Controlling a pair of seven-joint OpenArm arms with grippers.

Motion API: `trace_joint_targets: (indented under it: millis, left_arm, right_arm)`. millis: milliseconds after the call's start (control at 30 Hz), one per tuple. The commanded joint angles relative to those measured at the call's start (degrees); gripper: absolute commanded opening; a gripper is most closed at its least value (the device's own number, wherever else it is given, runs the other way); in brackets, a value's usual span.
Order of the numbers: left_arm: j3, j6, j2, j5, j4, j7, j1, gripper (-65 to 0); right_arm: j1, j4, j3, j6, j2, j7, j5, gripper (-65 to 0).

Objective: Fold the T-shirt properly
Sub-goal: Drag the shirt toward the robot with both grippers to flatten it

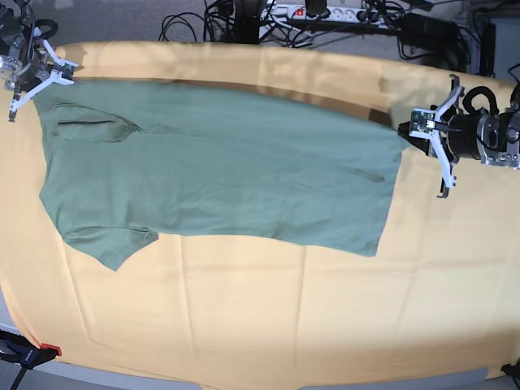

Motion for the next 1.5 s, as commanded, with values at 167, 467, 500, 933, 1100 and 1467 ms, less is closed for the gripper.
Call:
trace_joint_targets:
  millis: [167, 467, 500, 933, 1100, 1467]
  left_arm:
    - [-0.7, 0.1, -2.2, -0.7, 0.7, 0.1, 1.3, -65.0]
    - [-0.7, 0.1, -2.8, -0.7, 0.8, 4.4, 7.6, -65.0]
    - [-0.7, 0.1, -2.8, -0.8, 0.8, 4.3, 7.7, -65.0]
    - [-0.7, 0.1, -3.2, -10.6, 0.9, 8.5, 7.7, -65.0]
    - [-0.7, 0.1, -4.8, -12.9, 1.9, 8.9, 7.7, -65.0]
    - [-0.7, 0.1, -5.6, -18.5, 2.8, 8.9, 7.7, -65.0]
  right_arm:
    - [0.1, 0.5, 0.6, -1.3, 1.3, -3.3, -0.9, -65.0]
    - [-0.3, 0.5, 0.6, 4.6, 1.3, -3.2, 9.4, -65.0]
    - [-0.3, 0.5, 0.6, 4.5, 1.3, -3.2, 9.4, -65.0]
    - [-0.3, 0.5, 0.6, 7.0, 1.3, -7.7, 11.1, -65.0]
    - [-0.3, 0.5, 0.6, 7.2, 1.3, -10.3, 13.6, -65.0]
    - [-0.3, 0.5, 0.6, 7.6, 1.3, -10.5, 14.1, -65.0]
